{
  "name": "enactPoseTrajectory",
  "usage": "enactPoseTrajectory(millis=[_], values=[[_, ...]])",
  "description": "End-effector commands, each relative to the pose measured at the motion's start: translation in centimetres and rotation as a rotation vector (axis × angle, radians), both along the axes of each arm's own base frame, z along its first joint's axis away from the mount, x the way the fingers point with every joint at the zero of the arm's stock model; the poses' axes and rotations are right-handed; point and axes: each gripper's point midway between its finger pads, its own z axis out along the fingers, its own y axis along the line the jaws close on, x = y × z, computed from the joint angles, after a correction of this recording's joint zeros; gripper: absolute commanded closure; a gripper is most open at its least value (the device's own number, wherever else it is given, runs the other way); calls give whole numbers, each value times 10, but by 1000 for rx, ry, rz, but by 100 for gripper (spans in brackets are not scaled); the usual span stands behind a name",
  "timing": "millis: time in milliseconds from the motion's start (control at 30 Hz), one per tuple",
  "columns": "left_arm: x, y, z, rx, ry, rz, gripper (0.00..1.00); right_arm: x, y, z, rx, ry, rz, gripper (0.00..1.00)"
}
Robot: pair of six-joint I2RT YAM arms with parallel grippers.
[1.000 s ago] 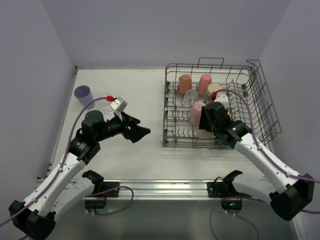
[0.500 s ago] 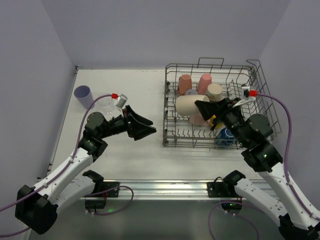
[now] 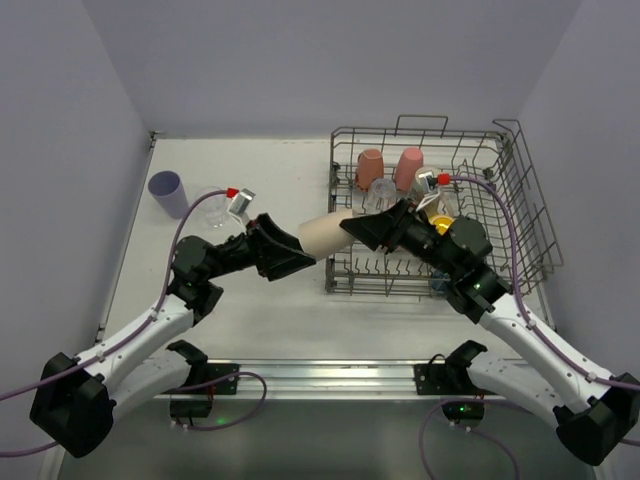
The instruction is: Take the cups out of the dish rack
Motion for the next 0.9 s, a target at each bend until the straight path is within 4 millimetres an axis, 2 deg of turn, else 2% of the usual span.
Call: enactPoseTrajectory(millis=[0,200,267,300,333,367,400,433,467,533,567,600,633,667,700,733,767,800,867], values=[[-1,0,10,-50,-29,6,36,-14,9,19,97,-39,86,75],[12,2,16,-74,-63,87,67,-15,28,-12,98,44,158,75],[20,4,26,-68,-104,139,72,-15,30,-19,96,55,164,75],[27,2,14,-11,-59,160,79,-13,31,-22,92,61,159,75],[37,4,11,30,-94,216,83,-13,31,-25,86,63,155,70],[42,6,21,51,-118,250,87,-12,31,-29,71,71,152,63],[50,7,5,130,-64,282,93,-11,30,-31,56,60,145,55],[64,14,2,185,-103,367,94,-12,29,-31,46,55,142,45],[71,19,-4,269,-65,404,96,-10,26,-36,17,46,119,26],[93,36,-8,406,-106,538,96,-9,20,-46,-36,62,89,5],[104,40,3,465,-111,577,96,-7,16,-48,-55,57,58,1],[107,51,-17,594,-50,599,96,-5,12,-51,-83,36,37,1],[125,60,-6,668,-93,673,96,-8,5,-54,-109,44,18,1],[131,66,-10,732,-91,692,96,-6,0,-58,-130,41,-16,1],[132,75,-24,831,-57,697,96,-6,-4,-60,-158,18,-29,1],[143,89,-27,917,-72,760,96,-6,-8,-61,-174,12,-43,1],[155,89,-25,965,-69,770,95,-9,-14,-65,-200,17,-59,1],[159,98,-35,1057,-65,780,95,-7,-20,-67,-225,4,-87,1],[175,98,-44,1145,-41,775,94,-9,-29,-72,-258,8,-113,1]])
